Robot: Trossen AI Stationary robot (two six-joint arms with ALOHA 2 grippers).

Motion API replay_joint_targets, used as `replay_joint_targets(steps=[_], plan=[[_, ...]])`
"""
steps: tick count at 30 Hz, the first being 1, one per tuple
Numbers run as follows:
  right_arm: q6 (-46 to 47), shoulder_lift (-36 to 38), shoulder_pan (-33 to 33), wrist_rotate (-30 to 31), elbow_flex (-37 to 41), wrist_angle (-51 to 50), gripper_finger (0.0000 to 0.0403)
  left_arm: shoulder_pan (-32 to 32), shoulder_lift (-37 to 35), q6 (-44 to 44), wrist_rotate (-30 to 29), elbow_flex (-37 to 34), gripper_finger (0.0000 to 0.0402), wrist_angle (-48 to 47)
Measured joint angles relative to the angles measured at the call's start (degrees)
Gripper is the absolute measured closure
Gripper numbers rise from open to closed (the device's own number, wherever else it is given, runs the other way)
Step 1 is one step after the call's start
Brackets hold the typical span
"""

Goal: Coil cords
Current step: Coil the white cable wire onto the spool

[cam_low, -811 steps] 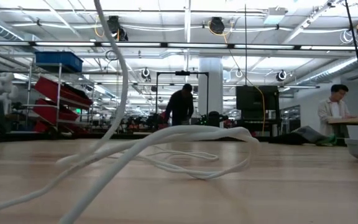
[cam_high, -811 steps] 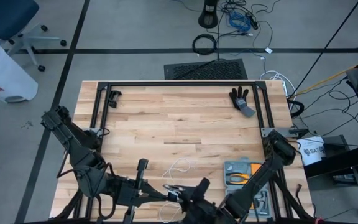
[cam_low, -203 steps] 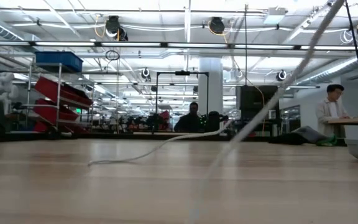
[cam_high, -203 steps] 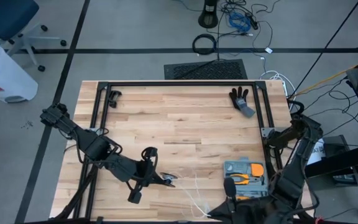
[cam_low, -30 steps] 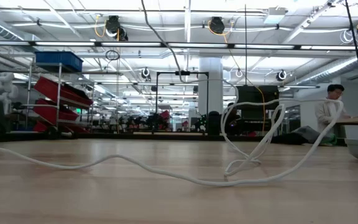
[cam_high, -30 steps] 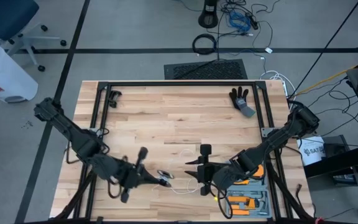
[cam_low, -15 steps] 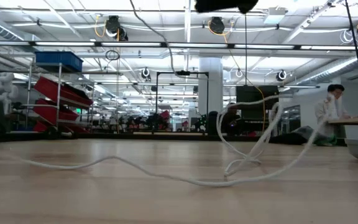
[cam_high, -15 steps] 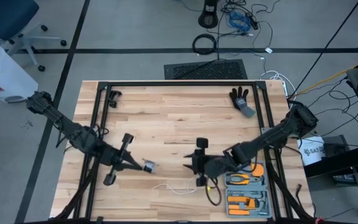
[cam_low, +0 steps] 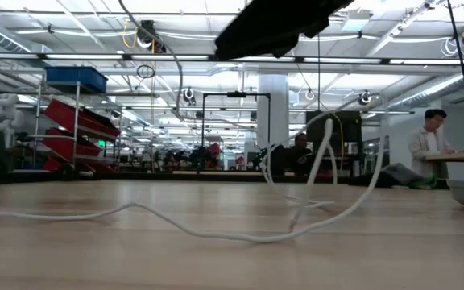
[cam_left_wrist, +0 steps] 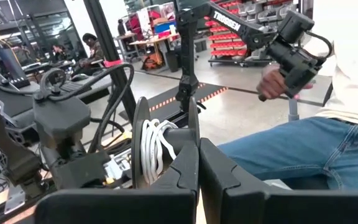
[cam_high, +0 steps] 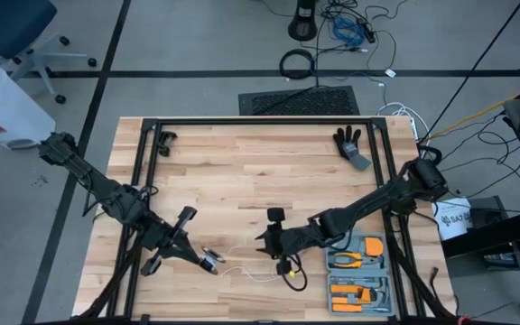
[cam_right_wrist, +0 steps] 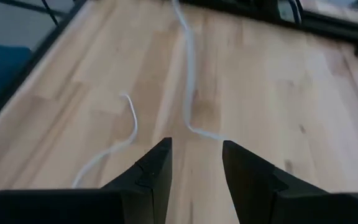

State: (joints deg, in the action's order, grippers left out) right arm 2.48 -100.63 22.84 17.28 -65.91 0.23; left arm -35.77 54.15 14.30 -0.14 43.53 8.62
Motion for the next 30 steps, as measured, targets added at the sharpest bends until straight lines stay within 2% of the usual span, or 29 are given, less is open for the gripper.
replay_joint_targets(steps=[3,7,11,25,30], plan=[[-1.1,-0.9,-0.1,-0.4,0.0,3.1,0.0275,0.0,0.0,0.0,0.0,0.0,0.04,0.0],[-1.2,-2.4,-0.6,-4.0,0.0,7.5,0.0275,0.0,0.0,0.0,0.0,0.0,0.04,0.0],[-1.6,-4.8,-0.9,-4.3,0.0,11.5,0.0275,0.0,0.0,0.0,0.0,0.0,0.04,-0.1],[-0.4,-6.1,-1.9,-1.2,0.0,13.4,0.0277,-0.3,0.0,0.5,0.0,0.0,0.04,0.0],[-0.6,-7.1,-1.9,-4.4,0.1,15.6,0.0297,-0.3,0.0,0.6,0.0,0.0,0.04,0.0]])
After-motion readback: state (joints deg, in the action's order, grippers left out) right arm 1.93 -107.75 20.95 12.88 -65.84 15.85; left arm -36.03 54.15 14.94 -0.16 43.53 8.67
